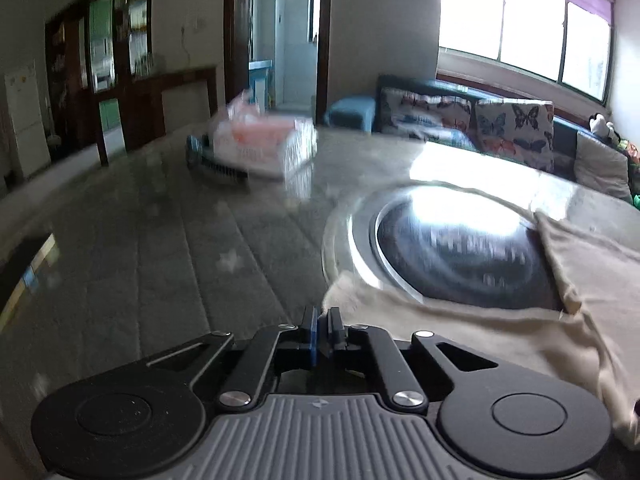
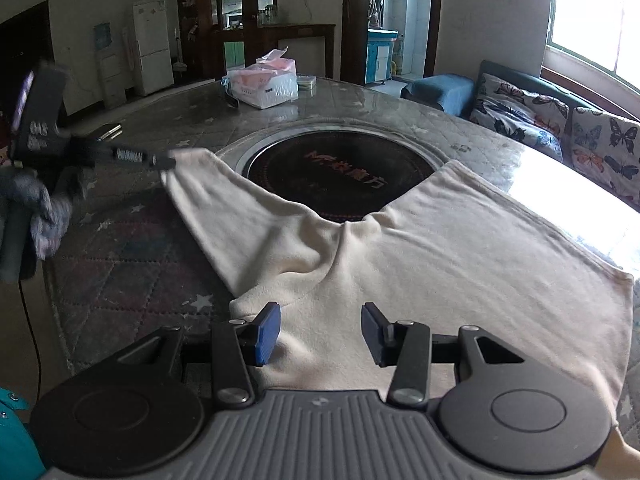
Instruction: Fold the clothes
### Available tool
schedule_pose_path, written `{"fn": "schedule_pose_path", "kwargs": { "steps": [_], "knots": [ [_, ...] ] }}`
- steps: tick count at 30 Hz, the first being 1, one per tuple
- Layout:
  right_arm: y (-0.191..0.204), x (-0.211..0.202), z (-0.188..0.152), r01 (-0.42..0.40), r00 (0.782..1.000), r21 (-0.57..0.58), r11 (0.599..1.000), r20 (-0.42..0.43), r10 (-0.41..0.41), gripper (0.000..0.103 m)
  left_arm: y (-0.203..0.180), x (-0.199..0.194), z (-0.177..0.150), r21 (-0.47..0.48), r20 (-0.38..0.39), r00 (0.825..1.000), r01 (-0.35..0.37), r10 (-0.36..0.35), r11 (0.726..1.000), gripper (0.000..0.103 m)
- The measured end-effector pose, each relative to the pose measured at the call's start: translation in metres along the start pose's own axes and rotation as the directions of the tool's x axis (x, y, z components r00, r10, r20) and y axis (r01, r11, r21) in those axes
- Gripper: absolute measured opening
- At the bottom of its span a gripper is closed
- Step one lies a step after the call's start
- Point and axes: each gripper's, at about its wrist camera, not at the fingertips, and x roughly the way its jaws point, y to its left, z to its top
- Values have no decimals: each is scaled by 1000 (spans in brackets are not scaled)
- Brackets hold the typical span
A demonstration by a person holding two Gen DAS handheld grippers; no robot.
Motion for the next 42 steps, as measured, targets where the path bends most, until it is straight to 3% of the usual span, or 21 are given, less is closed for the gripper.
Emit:
{"fn": "schedule_pose_path", "kwargs": {
  "steps": [5,16,21,25,33,42],
  "knots": [
    [1,6,-3,-13,1000,0,1000,-20,13,45,-5,-1,22,54,77,997,5,-9,999,5],
    [7,13,8,-25,1000,8,1000,0,25,44,-11,26,37,76,45,999,12,-16,997,5],
    [24,20,1,-39,999,-58,998,-9,38,42,-18,14,54,91,94,995,32,-41,995,5],
    [22,13,4,-42,999,-24,999,26,42,43,-33,-6,68,116,151,984,76,-93,990,5],
    [22,10,-2,-65,997,-18,998,28,66,42,-78,-60,80,195,237,941,199,-243,960,5],
    [-17,-44,-15,39,993,78,996,111,-47,43,-153,-111,70,314,243,861,367,-447,876,5]
  ]
}}
